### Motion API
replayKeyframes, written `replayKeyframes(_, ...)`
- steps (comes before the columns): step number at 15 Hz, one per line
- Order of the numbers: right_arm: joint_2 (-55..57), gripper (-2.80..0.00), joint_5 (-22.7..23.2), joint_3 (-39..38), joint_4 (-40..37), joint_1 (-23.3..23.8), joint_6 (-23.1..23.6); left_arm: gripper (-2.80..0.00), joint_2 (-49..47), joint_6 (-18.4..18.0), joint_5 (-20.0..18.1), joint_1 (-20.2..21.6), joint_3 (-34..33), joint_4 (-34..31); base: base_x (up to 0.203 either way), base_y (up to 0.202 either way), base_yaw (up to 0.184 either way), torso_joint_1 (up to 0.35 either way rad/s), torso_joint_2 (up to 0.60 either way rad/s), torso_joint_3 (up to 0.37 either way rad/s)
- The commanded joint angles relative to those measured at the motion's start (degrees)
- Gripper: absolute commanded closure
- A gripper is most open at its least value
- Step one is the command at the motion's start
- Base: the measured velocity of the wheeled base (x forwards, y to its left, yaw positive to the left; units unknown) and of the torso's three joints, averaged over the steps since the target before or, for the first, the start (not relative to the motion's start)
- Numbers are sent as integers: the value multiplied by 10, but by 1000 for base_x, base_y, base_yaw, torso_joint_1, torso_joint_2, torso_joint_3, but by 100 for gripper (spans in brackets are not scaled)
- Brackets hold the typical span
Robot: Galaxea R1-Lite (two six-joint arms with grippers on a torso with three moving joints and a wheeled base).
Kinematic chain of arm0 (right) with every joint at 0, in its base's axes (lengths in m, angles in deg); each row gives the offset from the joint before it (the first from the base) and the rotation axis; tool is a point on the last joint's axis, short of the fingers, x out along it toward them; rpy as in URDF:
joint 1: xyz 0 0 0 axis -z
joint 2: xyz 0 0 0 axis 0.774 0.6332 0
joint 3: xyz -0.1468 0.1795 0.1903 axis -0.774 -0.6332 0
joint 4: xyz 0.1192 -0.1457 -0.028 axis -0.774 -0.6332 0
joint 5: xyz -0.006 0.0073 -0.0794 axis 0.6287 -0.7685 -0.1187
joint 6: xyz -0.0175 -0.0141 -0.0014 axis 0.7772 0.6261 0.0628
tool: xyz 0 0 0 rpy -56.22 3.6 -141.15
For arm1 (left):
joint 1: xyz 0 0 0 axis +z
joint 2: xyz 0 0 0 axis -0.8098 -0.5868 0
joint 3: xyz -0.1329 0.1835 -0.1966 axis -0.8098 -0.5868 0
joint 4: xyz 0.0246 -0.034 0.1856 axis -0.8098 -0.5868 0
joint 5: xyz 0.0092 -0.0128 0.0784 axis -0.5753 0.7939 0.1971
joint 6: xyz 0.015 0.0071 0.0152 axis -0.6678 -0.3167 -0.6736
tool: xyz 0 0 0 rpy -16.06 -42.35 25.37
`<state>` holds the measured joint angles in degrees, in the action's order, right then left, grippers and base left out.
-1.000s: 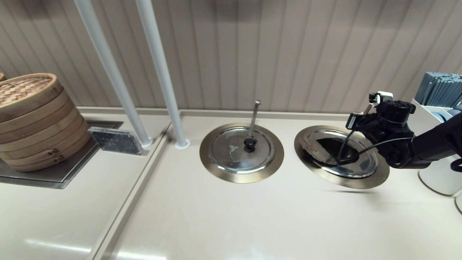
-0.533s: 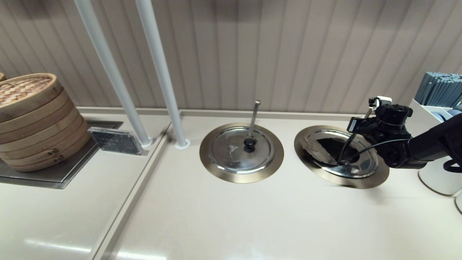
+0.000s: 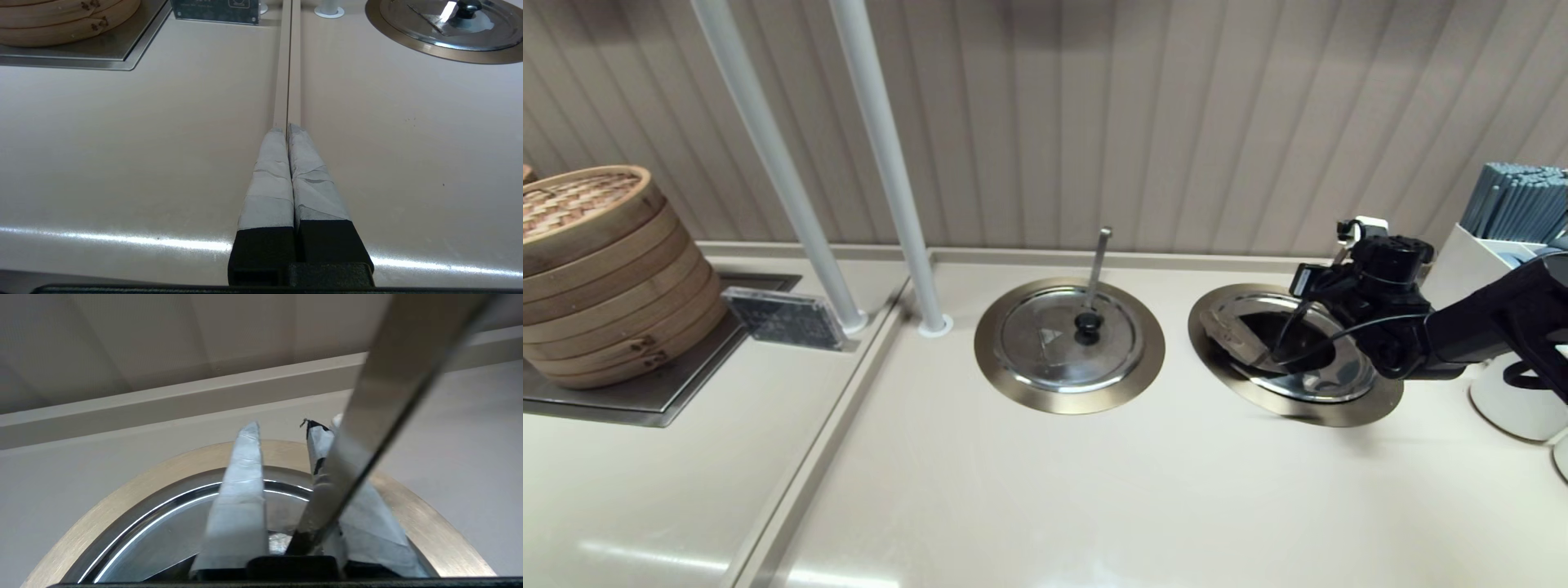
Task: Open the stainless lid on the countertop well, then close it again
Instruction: Stir with a spoon
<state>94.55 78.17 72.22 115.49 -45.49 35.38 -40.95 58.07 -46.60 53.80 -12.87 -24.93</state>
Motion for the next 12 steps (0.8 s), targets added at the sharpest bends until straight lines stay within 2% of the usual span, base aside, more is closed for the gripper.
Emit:
replayKeyframes(1, 2, -280, -1, 0, 1, -1, 0, 0, 0, 0, 0, 0, 0, 0, 0, 0, 0, 0, 0, 0)
replayKeyframes(6, -9, -280, -17, -8, -4, -2, 1, 0, 0, 0, 0, 0, 0, 0, 0, 0, 0, 0, 0, 0)
replayKeyframes(9, -11, -280, -19, -35, -6, -23, 3, 0, 0, 0, 0, 0, 0, -1, 0, 0, 0, 0, 0, 0)
replayKeyframes(10, -12, -280, -27, -40, -19, -29, 5, 0, 0, 0, 0, 0, -1, 0, 0, 0, 0, 0, 0, 0)
replayKeyframes(12, -34, -280, -72, -37, -92, -40, 4, 0, 0, 0, 0, 0, 0, 0, 0, 0, 0, 0, 0, 0)
